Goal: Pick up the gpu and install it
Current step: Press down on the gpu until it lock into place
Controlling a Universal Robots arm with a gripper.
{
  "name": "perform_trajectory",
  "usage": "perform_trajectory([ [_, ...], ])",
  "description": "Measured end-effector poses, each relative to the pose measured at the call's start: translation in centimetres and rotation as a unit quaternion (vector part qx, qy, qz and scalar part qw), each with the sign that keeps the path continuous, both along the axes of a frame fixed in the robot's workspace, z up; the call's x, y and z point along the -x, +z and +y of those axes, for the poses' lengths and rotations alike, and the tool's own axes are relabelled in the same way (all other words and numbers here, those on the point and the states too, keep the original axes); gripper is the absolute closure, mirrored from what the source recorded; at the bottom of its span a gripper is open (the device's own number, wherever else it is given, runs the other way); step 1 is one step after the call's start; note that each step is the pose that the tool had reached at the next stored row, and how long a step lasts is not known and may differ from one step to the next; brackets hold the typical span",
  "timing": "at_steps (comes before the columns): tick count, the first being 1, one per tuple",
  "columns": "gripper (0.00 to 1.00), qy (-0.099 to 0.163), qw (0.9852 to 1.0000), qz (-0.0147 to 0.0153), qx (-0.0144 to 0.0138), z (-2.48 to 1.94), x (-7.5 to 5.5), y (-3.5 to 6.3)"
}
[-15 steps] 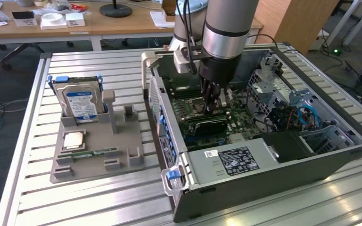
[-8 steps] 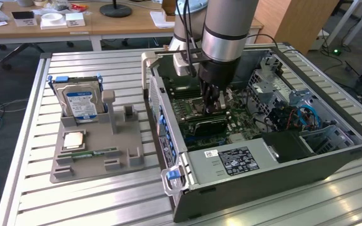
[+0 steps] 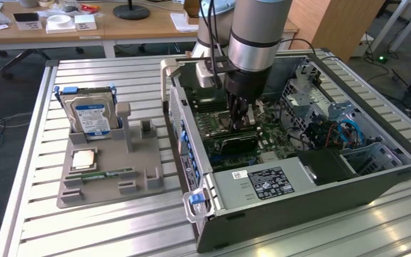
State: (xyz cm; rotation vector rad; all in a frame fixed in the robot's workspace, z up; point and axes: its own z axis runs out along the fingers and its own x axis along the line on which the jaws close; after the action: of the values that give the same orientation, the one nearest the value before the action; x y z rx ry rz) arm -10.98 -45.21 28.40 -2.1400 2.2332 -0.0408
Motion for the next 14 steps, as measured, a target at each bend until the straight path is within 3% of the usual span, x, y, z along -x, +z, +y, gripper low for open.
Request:
perform_trajectory([
  [3, 0.89, 0.0, 1.0, -0.0001, -0.0001, 0.34, 0.0, -0.3],
  [14, 0.89, 0.0, 1.0, 0.0, 0.0, 0.34, 0.0, -1.36],
])
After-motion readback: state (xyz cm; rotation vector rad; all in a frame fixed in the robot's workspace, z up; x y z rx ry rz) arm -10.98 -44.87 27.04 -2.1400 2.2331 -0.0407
